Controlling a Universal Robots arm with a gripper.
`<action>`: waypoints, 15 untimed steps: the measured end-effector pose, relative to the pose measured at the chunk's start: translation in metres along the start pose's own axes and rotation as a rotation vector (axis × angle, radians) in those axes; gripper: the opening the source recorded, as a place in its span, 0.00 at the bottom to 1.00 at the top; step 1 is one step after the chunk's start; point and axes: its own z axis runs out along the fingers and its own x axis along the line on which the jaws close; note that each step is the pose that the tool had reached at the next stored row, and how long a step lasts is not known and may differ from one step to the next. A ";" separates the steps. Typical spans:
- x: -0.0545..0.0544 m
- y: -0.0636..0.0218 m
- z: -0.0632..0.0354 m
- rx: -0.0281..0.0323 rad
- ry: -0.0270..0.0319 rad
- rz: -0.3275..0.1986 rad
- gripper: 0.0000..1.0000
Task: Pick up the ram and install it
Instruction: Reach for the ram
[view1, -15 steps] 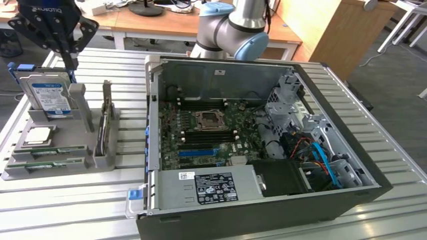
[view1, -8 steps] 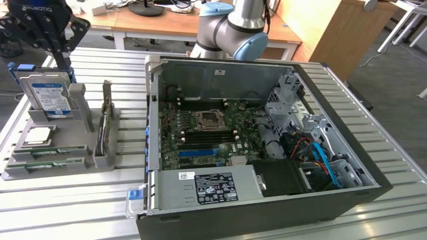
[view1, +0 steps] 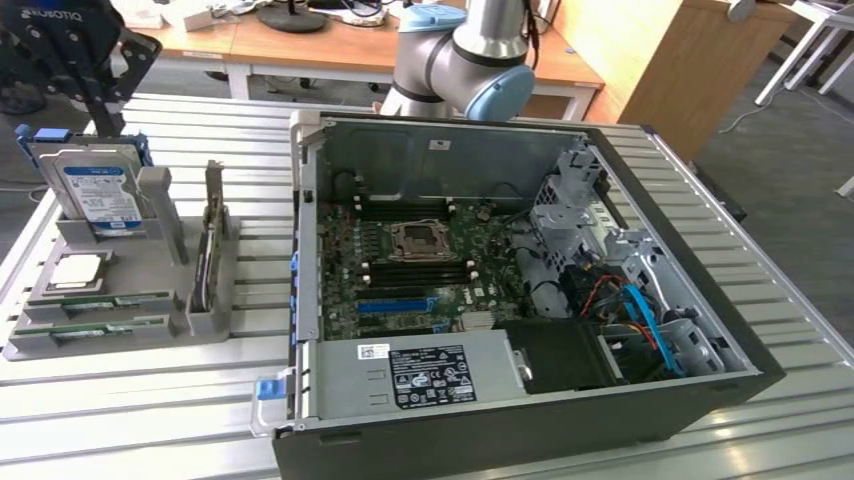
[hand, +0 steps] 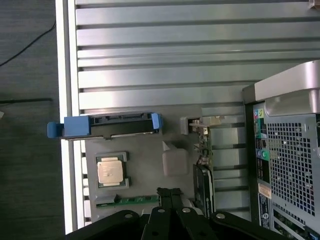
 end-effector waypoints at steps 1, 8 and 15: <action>0.002 0.0003 0.0001 0.0000 0.0000 0.000 0.11; 0.015 0.0019 0.0011 0.0000 0.0001 0.000 0.11; 0.021 0.0031 0.0017 0.0001 0.0001 0.000 0.11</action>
